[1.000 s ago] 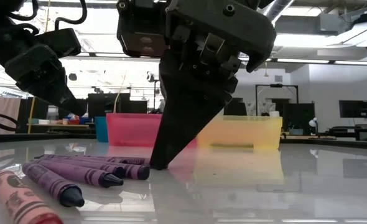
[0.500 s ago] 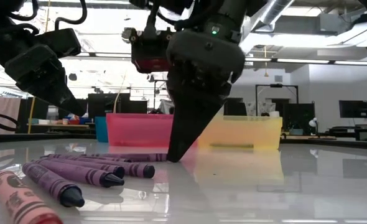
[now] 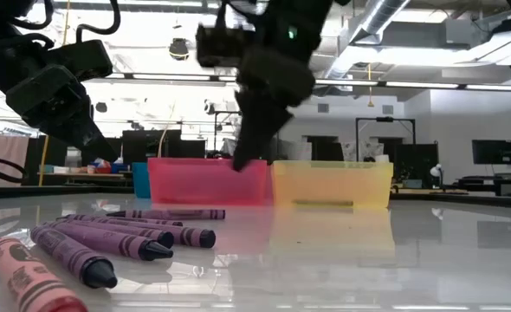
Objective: Sort crayons
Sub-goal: Put the violet crayon into the yellow bin
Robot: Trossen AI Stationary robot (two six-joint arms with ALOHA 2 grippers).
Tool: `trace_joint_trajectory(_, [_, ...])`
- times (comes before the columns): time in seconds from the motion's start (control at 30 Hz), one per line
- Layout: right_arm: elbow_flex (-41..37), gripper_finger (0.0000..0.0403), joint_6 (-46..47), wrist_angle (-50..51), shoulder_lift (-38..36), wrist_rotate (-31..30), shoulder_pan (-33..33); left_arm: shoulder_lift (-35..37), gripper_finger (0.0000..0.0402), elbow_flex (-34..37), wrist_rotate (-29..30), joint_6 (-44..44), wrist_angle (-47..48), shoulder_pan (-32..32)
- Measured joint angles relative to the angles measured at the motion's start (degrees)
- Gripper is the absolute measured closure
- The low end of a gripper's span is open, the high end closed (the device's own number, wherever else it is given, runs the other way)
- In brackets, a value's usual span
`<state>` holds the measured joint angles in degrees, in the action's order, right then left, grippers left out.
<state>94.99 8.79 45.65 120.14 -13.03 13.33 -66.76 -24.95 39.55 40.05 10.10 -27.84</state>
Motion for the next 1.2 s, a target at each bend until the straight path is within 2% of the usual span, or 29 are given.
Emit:
trace_joint_trajectory(0.13, [0.30, 0.0333, -3.25, -5.06, -1.97, -0.68, 0.43, 0.00, 0.0307, 0.00, 0.36, -0.37, -0.02, 0.00])
trace_joint_trajectory(0.43, [0.27, 0.0331, -10.73, -16.84, -0.72, 0.94, 0.31, 0.00, 0.0307, 0.00, 0.75, -0.37, 0.05, 0.00])
trace_joint_trajectory(0.53, [0.30, 0.0316, -10.92, -18.50, -0.72, 1.19, 0.36, 0.00, 0.0307, 0.00, 0.73, -0.39, 0.09, 0.00])
trace_joint_trajectory(0.87, [0.30, 0.0218, -11.88, -22.19, 2.03, 3.99, -0.06, 0.02, 0.0307, 0.00, 0.94, -0.37, 0.44, -0.02])
trace_joint_trajectory(1.0, [0.34, 0.0212, -11.94, -23.27, 4.02, 4.28, -0.35, 0.02, 0.0307, 0.00, 0.94, -0.35, 0.62, -0.02])
trace_joint_trajectory(1.2, [0.37, 0.0224, -11.71, -22.22, 4.89, 4.38, -1.21, 0.02, 0.0307, 0.00, 0.95, -0.31, 0.96, -0.01])
